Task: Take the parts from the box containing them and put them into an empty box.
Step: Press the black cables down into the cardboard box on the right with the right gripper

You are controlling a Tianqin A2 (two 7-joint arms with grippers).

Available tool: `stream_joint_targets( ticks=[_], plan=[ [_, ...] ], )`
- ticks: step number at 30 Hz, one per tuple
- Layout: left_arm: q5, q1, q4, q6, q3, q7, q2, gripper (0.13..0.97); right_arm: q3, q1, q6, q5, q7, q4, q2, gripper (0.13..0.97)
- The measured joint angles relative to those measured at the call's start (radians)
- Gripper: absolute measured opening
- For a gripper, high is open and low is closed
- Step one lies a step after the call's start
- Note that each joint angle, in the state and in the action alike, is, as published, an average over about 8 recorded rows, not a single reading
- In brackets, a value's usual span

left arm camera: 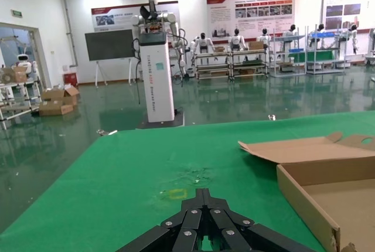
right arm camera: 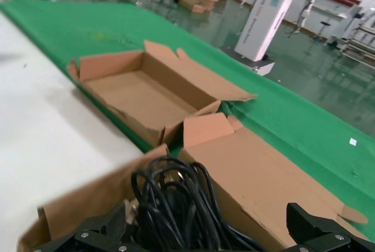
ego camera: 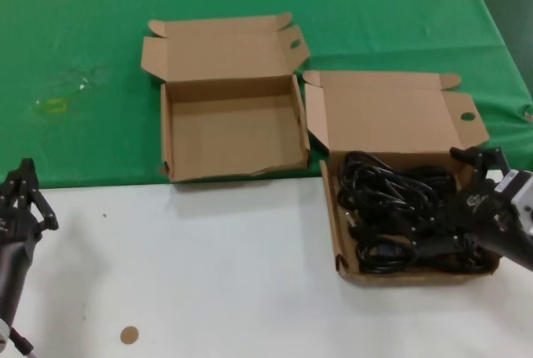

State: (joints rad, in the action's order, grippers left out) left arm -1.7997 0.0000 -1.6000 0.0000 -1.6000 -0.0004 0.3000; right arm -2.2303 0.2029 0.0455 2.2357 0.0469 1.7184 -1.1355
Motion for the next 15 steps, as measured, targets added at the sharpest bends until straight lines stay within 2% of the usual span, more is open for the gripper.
stream_joint_targets(
  ticks=[7, 15],
  plan=[
    [0.000, 0.000, 0.000, 0.000, 0.000, 0.000, 0.000, 0.144, -0.044, 0.065, -0.063, -0.069, -0.044, -0.050, -0.022, 0.965],
    [0.000, 0.000, 0.000, 0.000, 0.000, 0.000, 0.000, 0.144, -0.044, 0.099, -0.133, -0.171, -0.111, -0.097, -0.007, 0.959]
  ],
)
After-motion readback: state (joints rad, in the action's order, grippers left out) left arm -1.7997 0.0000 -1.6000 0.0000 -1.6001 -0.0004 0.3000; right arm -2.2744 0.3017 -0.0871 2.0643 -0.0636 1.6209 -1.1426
